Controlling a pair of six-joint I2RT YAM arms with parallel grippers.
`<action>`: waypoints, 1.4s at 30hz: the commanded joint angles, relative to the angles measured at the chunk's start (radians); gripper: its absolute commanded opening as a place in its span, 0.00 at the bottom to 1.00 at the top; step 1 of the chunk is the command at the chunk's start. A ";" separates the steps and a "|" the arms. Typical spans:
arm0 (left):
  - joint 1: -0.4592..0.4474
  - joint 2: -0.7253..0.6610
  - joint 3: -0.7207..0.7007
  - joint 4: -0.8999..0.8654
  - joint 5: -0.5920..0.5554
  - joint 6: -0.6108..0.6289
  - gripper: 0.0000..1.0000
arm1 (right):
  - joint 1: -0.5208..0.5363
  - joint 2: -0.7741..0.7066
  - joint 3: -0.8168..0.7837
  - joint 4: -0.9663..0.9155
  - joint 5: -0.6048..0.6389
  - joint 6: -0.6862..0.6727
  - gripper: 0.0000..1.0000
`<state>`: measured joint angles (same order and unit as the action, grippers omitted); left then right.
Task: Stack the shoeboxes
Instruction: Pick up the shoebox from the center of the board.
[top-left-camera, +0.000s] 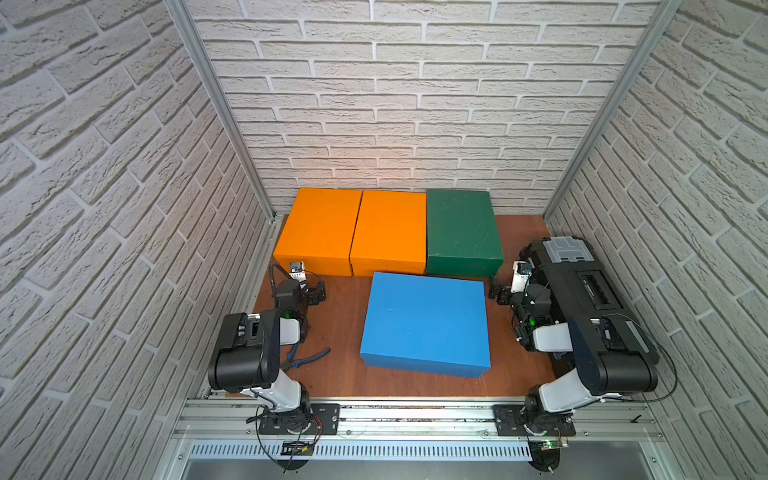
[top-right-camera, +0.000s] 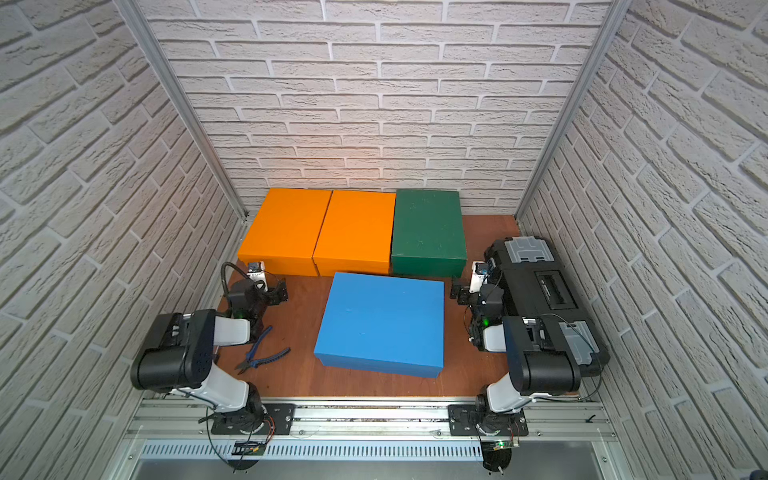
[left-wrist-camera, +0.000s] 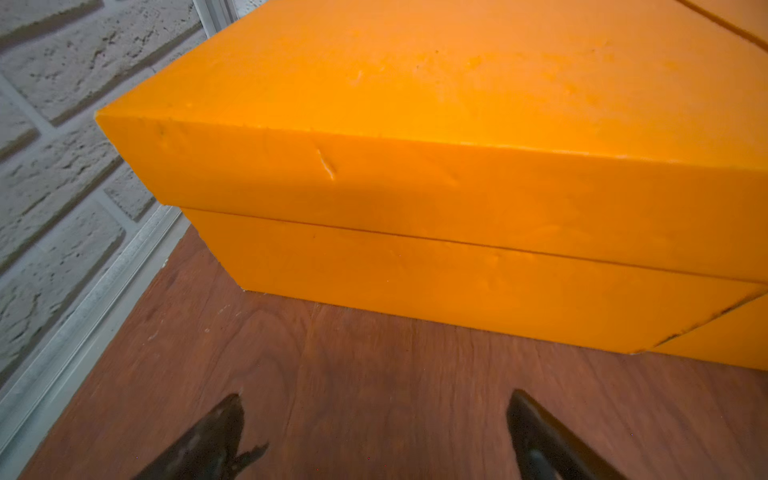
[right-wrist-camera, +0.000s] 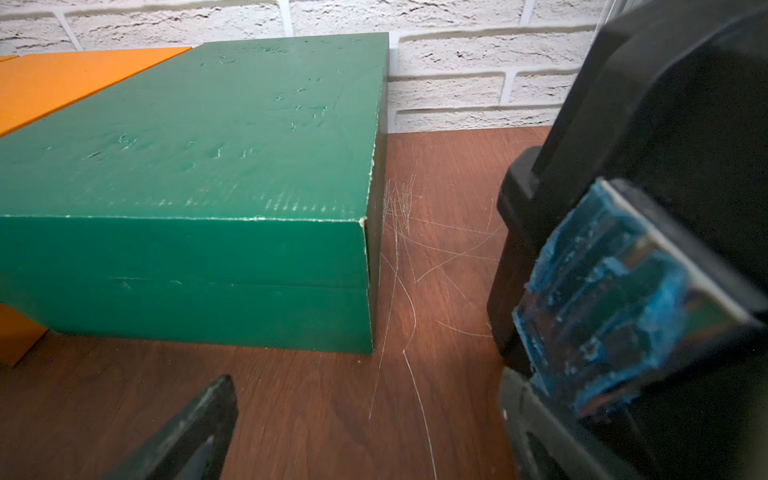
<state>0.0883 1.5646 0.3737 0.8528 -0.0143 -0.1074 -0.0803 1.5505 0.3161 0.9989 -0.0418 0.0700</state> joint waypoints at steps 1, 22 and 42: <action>-0.005 0.008 0.013 0.069 -0.004 0.006 0.98 | 0.005 0.000 -0.012 0.062 0.017 -0.010 1.00; -0.005 0.008 0.012 0.071 -0.004 0.007 0.98 | 0.006 -0.003 -0.003 0.047 0.040 0.000 1.00; -0.280 -0.382 0.448 -0.928 -0.556 -0.331 0.98 | 0.364 -0.776 0.219 -1.072 0.663 0.230 1.00</action>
<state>-0.1905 1.2091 0.7563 0.2123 -0.4999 -0.2260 0.2642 0.7967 0.4580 0.2234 0.5522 0.1867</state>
